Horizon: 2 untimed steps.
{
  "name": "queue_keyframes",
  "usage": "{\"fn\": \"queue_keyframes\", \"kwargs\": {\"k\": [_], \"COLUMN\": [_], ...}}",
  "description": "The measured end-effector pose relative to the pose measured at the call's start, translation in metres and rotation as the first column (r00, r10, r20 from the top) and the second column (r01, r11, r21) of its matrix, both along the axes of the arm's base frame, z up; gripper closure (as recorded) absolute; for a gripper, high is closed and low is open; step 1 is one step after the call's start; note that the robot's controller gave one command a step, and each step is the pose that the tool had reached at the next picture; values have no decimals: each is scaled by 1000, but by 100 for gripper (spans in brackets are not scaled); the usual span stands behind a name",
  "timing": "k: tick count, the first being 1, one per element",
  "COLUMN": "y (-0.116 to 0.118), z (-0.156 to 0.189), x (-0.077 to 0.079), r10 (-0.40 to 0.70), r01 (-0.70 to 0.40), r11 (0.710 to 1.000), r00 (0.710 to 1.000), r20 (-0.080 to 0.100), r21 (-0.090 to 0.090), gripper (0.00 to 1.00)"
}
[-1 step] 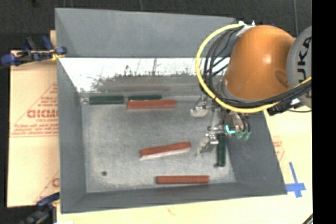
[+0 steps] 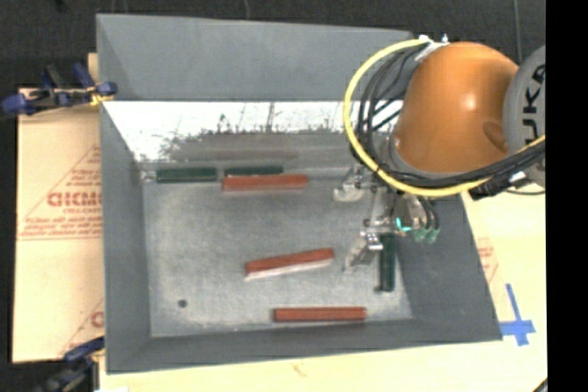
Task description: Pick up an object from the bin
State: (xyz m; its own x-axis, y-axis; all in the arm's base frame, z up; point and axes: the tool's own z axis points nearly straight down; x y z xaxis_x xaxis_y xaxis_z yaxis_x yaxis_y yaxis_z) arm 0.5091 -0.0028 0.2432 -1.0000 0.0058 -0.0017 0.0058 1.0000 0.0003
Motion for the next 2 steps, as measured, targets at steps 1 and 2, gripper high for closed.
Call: {"fn": "queue_keyframes", "kwargs": {"k": [1,2], "y": [17,23], "z": [-42,-163], "x": [14,19], "r10": [-27,-16], "r01": [27,16], "r11": [1000,1000], "r00": [1000,1000], "r20": [11,3], "r21": [0,1], "gripper": [0,100]}}
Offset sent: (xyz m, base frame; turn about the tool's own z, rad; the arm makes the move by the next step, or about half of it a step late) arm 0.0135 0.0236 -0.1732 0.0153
